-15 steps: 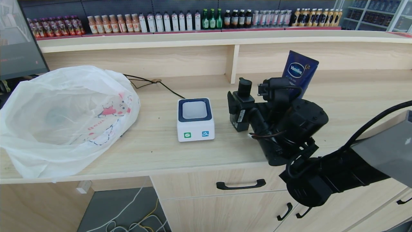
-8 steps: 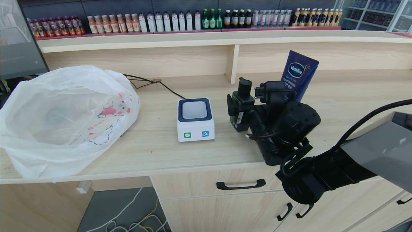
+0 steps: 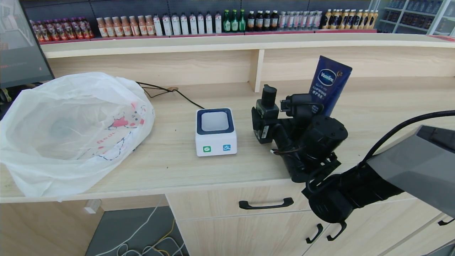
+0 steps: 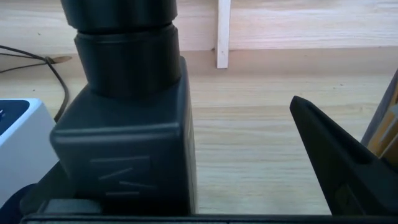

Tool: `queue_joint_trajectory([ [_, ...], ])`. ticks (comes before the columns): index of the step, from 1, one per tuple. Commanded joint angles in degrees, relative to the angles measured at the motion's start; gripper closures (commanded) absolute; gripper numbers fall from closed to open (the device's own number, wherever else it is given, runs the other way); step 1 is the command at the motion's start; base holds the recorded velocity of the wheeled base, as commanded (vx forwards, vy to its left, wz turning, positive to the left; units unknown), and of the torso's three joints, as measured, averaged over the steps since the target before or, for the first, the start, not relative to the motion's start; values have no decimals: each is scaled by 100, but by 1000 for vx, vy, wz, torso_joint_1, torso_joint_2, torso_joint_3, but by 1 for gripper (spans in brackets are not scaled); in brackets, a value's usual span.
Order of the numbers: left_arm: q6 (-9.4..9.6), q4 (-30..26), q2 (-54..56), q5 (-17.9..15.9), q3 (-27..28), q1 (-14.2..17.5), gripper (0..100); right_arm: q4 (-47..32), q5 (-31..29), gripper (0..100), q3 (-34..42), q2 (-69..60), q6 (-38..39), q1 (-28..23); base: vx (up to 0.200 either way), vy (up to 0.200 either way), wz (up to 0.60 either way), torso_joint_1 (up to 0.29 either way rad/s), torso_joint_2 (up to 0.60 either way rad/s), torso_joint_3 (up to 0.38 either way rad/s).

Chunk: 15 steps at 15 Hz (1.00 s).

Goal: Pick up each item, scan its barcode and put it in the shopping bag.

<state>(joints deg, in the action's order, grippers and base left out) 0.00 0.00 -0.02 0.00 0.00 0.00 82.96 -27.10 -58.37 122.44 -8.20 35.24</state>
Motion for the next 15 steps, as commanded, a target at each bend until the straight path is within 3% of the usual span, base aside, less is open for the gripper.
queue_joint_trajectory([
  [1, 0, 0, 2, 0, 0, 0, 0, -8, 21, 0, -61, 52, -6, -97, 0, 0, 0, 0, 0, 0],
  [15, 0, 0, 2, 0, 0, 0, 0, 1, 117, 0, -78, 157, 3, -211, 0, 0, 0, 0, 0, 0],
])
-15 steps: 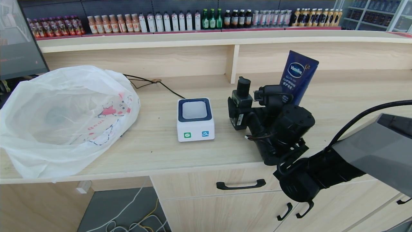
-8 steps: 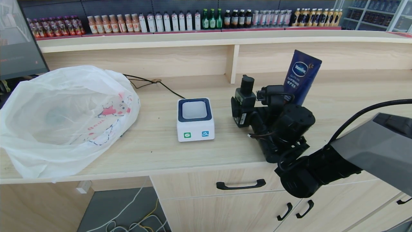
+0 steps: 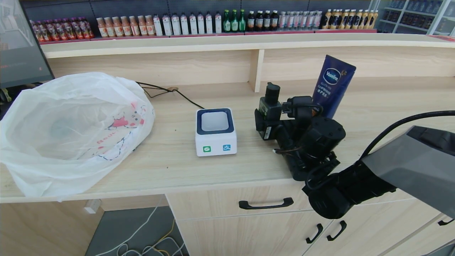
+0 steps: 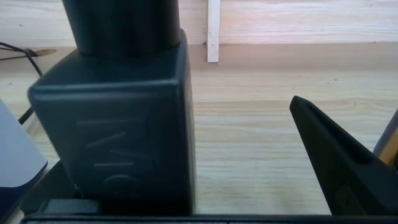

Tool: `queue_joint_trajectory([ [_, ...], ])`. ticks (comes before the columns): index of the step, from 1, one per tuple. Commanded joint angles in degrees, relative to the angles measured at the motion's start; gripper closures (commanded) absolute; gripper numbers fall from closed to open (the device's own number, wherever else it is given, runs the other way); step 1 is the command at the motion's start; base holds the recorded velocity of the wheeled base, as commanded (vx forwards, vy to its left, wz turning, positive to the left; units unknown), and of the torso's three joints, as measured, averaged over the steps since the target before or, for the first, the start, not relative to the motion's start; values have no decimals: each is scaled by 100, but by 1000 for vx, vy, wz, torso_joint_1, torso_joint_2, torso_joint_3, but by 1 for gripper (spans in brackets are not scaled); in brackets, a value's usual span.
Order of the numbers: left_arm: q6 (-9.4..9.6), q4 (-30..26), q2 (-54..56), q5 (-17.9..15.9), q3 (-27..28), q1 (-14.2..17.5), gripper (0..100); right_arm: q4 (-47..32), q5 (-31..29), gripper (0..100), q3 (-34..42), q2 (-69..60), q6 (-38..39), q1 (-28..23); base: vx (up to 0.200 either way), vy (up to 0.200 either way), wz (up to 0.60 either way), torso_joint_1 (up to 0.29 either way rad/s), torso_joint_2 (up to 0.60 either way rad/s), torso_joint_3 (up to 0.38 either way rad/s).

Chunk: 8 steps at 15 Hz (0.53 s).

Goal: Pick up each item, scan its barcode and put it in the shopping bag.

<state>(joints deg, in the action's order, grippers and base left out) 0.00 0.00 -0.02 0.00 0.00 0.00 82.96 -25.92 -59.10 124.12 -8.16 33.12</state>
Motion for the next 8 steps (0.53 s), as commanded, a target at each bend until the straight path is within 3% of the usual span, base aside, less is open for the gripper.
queue_joint_trajectory([
  [1, 0, 0, 2, 9, 0, 0, 0, 10, -1, 0, 4, -11, -2, 1, 0, 0, 0, 0, 0, 0],
  [2, 0, 0, 2, 0, 0, 0, 0, 10, -1, 100, 13, -11, -2, 1, 0, 0, 0, 0, 0, 0],
  [8, 0, 0, 2, 9, 0, -9, 0, 45, -10, 100, 127, -187, 51, 63, 0, 0, 0, 0, 0, 0],
])
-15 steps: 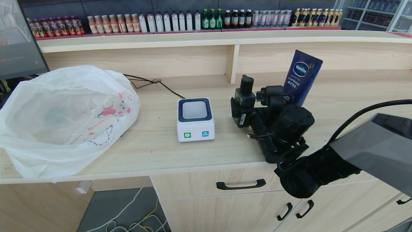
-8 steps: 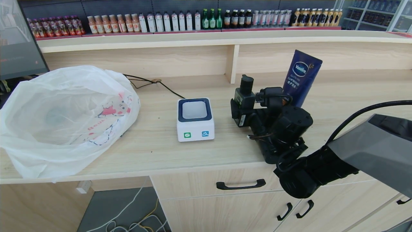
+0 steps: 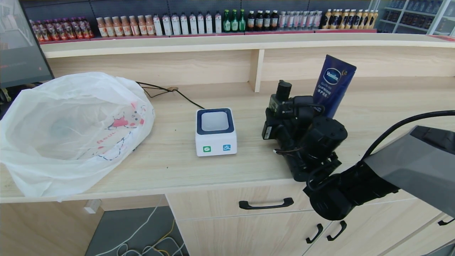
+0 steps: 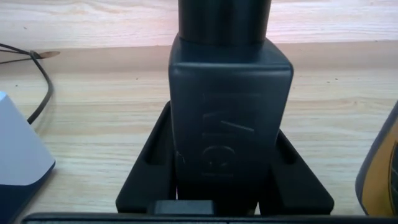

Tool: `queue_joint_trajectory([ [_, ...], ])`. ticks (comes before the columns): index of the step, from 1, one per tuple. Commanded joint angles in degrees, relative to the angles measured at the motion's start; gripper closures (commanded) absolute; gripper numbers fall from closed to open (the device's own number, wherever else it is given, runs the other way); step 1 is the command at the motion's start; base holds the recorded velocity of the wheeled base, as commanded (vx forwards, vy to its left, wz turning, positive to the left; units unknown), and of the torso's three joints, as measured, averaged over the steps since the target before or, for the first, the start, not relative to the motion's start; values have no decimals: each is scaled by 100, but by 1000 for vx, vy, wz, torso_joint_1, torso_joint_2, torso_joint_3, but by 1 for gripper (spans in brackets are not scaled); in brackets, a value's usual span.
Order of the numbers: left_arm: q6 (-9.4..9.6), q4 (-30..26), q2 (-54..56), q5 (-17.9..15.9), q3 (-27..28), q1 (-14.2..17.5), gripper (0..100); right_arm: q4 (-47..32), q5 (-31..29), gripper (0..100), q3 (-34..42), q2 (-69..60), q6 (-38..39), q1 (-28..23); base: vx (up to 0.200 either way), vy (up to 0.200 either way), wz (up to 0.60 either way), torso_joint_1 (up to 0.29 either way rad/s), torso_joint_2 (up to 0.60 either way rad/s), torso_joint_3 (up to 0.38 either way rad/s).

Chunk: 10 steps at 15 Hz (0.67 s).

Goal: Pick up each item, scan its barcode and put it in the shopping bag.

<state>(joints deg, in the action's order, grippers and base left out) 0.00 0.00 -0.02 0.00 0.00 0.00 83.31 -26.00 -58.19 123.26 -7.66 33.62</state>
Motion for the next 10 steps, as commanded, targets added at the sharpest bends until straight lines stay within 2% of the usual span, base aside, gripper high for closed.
queue_joint_trajectory([
  [1, 0, 0, 2, 0, 0, 0, 0, 10, -1, 100, 71, -162, 1, 13, 0, 0, 0, 0, 0, 0],
  [5, 0, 0, 2, 0, 0, 0, 0, 71, 7, 100, 352, -311, 36, 57, 0, 0, 0, 0, 0, 0],
  [10, 0, 0, 2, 0, 0, 0, 0, 115, -1, 100, 782, -786, 45, 373, 0, 0, 0, 0, 0, 0],
])
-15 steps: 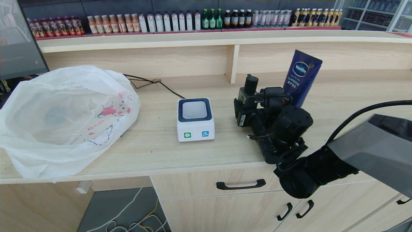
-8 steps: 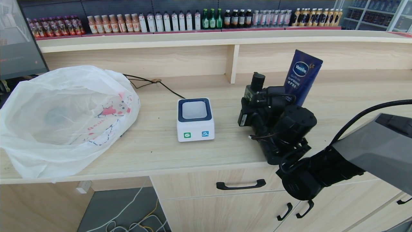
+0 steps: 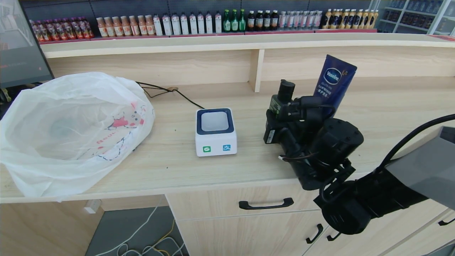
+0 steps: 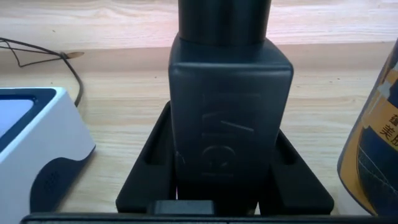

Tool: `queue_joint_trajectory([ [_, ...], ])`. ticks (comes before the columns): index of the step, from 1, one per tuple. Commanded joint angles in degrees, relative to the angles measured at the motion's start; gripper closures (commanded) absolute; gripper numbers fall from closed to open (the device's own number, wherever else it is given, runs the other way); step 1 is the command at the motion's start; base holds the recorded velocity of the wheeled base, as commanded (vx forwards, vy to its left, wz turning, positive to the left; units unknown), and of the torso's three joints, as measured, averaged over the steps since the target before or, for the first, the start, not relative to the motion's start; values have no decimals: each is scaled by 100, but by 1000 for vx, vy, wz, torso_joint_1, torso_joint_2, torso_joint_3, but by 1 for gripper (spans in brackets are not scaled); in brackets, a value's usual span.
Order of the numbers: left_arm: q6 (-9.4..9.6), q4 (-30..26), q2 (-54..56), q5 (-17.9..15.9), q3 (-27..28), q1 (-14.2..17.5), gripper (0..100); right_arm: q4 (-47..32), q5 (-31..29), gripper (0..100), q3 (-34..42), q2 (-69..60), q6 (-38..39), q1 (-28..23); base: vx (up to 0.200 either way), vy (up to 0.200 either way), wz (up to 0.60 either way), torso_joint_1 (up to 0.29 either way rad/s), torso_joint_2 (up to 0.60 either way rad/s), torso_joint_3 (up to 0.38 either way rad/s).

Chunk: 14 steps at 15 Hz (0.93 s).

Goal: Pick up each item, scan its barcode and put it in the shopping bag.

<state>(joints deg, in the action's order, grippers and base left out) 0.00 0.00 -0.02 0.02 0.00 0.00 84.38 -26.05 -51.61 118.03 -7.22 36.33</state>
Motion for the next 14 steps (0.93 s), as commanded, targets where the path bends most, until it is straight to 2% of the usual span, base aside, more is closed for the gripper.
queue_joint_trajectory([
  [1, 0, 0, 2, 6, 0, 0, 0, 8, 4, 100, 231, -377, -8, 138, 0, 0, 0, 0, 0, 0],
  [6, 0, 0, 2, -2, 0, 0, 0, 34, 258, 100, 1417, -1159, -17, 472, 0, 0, 0, 0, 0, 0],
  [8, 0, 0, 2, 6, 0, 0, 0, 52, 566, 100, 1813, -1467, -52, 630, 0, 0, 0, 0, 0, 0],
  [14, 0, 0, 2, -2, 0, 0, 0, 52, 724, 100, 2586, -2196, -192, 990, 0, 0, 0, 0, 0, 0],
])
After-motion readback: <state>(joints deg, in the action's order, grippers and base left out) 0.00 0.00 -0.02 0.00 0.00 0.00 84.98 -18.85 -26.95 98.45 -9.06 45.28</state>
